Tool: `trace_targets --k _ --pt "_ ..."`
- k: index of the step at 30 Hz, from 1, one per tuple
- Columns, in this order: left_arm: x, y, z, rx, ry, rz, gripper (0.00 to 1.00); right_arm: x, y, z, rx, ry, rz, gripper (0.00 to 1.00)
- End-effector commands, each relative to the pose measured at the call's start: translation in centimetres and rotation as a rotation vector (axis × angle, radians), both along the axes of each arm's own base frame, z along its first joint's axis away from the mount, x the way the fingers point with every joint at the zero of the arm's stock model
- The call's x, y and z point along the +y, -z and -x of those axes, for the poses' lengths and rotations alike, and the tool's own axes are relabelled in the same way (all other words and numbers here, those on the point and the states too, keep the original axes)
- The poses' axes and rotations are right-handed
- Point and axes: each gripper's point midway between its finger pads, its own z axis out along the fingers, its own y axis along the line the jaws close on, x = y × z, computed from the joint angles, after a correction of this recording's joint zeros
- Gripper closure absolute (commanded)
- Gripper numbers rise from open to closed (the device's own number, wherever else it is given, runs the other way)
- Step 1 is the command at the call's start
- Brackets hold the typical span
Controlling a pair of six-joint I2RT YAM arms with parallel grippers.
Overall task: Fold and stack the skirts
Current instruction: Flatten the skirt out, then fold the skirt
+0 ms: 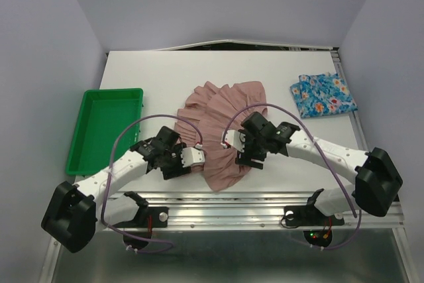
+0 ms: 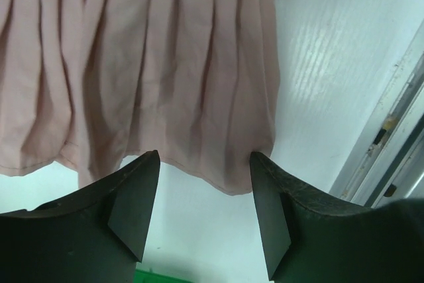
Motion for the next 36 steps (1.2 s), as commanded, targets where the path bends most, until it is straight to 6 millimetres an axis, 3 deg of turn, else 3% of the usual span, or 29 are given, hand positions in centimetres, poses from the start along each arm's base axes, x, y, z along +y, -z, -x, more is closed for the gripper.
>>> trace_targets --k 1,5,14,20,26,27,28,30,31,34,36 --pt "-0.9 -0.8 -1.2 -0.042 0.015 0.036 0.32 0.7 0.5 -1.0 -0.094 -0.012 0.010 0.24" --pt "-0.7 -0.7 -1.2 -0.057 0.043 0.028 0.31 1.0 1.7 -1.1 -0.138 -0.042 0.025 0.23" --pt "-0.7 -1.2 -1.4 -0.099 0.124 0.020 0.26 0.5 4.6 0.7 -0.154 -0.145 0.077 0.20" --pt "-0.4 0.4 -2.0 -0.099 0.194 -0.051 0.20 -0.2 5.8 -1.7 -0.258 -0.064 0.129 0.44" --pt "-0.8 2.3 -3.4 -0.076 0.195 -0.099 0.21 0.8 4.2 -2.8 -0.295 -0.029 0.099 0.84" --pt "-0.9 2.4 -3.6 -0.074 0.186 -0.100 0.25 1.1 3.3 -3.0 -0.301 -0.025 0.081 0.96" --pt "-1.1 2.7 -3.5 -0.052 0.183 -0.093 0.39 1.4 2.8 -3.1 -0.302 -0.017 0.067 0.99" --pt "-1.6 2.0 -3.7 -0.046 0.162 -0.059 0.56 1.9 1.7 -2.9 -0.291 -0.023 0.036 0.99" --pt "-1.8 1.1 -3.8 -0.056 0.149 -0.023 0.71 2.6 0.2 -3.0 -0.302 -0.019 -0.012 0.99" --pt "-1.5 -1.9 -4.4 -0.132 0.097 0.046 1.00 3.1 -1.8 -2.5 -0.299 -0.017 -0.070 0.99" --pt "-0.6 -4.0 -4.2 -0.176 0.049 0.073 1.00 3.3 -2.7 -1.9 -0.276 -0.017 -0.099 0.99"
